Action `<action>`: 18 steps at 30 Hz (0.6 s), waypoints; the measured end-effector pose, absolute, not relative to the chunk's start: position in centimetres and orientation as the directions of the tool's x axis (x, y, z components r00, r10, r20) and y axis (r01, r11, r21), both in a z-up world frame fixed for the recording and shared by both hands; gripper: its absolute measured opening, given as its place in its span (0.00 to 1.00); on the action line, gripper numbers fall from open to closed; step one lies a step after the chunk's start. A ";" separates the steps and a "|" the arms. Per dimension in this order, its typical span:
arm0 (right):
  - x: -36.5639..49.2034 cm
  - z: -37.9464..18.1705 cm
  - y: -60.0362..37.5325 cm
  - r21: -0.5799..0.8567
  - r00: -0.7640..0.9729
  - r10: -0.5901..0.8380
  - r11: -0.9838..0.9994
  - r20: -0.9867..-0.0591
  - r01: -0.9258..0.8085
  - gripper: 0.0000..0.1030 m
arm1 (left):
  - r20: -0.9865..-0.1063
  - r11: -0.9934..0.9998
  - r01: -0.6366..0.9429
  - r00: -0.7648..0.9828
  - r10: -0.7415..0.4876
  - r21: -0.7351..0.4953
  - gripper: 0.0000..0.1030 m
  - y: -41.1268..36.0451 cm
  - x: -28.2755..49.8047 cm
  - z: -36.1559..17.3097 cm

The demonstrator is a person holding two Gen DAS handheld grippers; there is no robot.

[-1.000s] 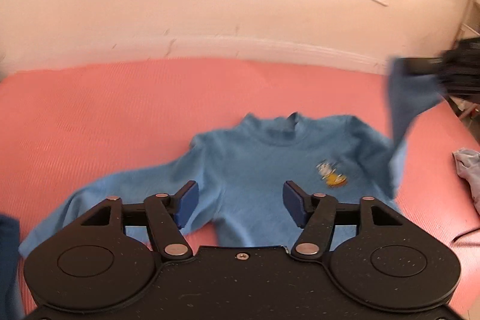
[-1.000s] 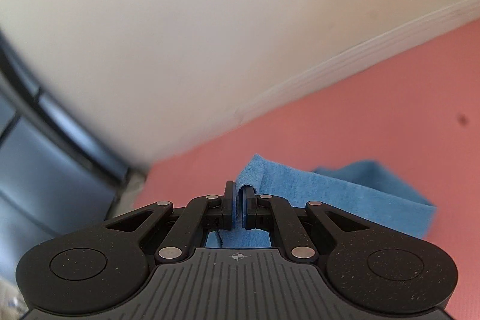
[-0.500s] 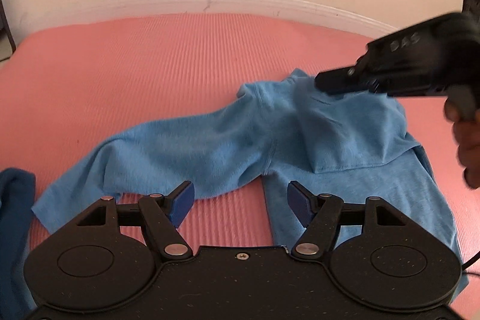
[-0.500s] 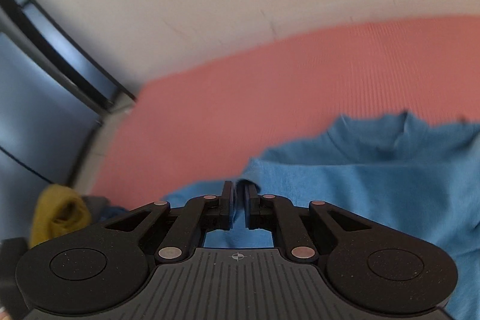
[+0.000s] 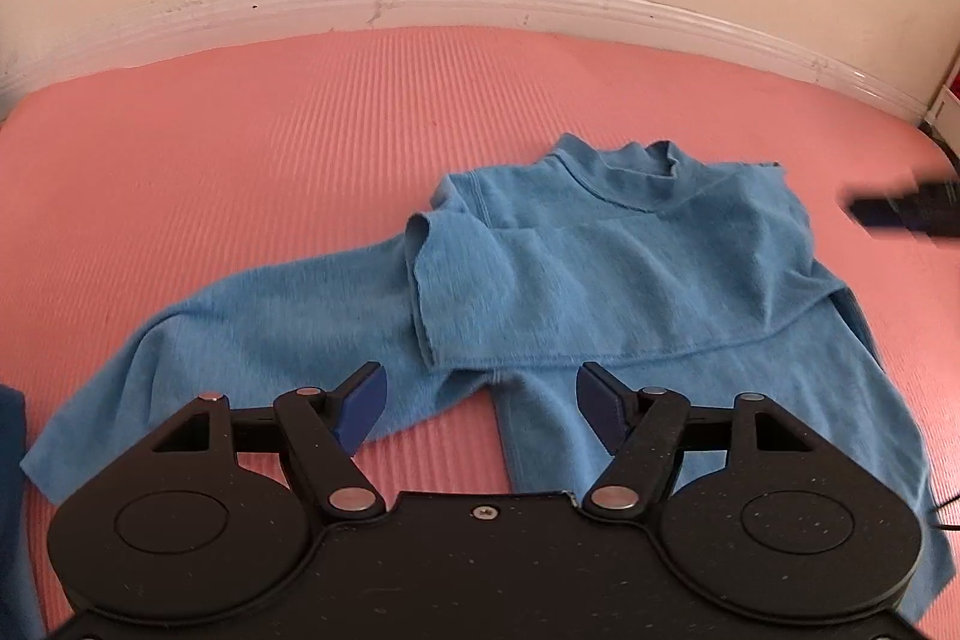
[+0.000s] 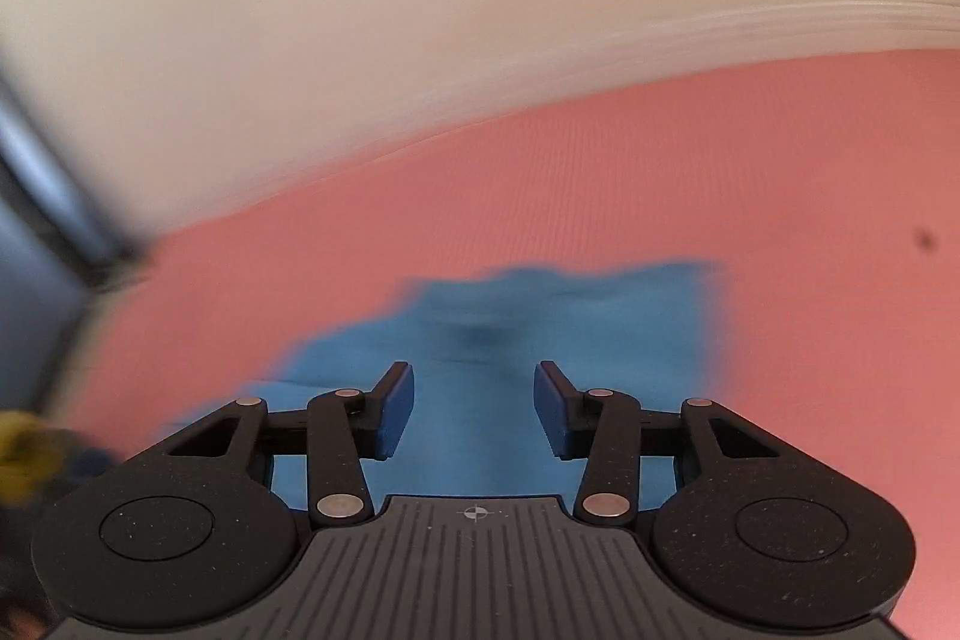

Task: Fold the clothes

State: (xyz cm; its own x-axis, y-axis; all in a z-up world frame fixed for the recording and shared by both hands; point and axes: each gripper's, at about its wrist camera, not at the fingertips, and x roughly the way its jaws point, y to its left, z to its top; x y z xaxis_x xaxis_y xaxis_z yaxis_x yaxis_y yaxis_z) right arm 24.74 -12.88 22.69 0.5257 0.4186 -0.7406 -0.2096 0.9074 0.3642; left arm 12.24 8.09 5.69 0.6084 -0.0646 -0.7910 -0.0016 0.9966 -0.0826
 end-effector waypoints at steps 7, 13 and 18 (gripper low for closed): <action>23.9 18.8 -20.7 0.397 0.499 0.351 0.918 -0.792 -0.014 0.40 | -0.767 0.998 -0.048 0.642 0.008 -0.030 0.70 7.4 15.1 5.5; 24.7 17.5 -18.6 0.428 0.456 0.409 0.901 -0.790 -0.068 0.41 | -0.749 0.997 -0.075 0.661 0.042 -0.010 0.72 6.8 17.1 5.1; 24.5 17.0 -16.7 0.389 0.430 0.404 0.913 -0.808 -0.126 0.28 | -0.767 0.976 -0.178 0.641 0.020 -0.123 0.65 7.6 18.5 3.9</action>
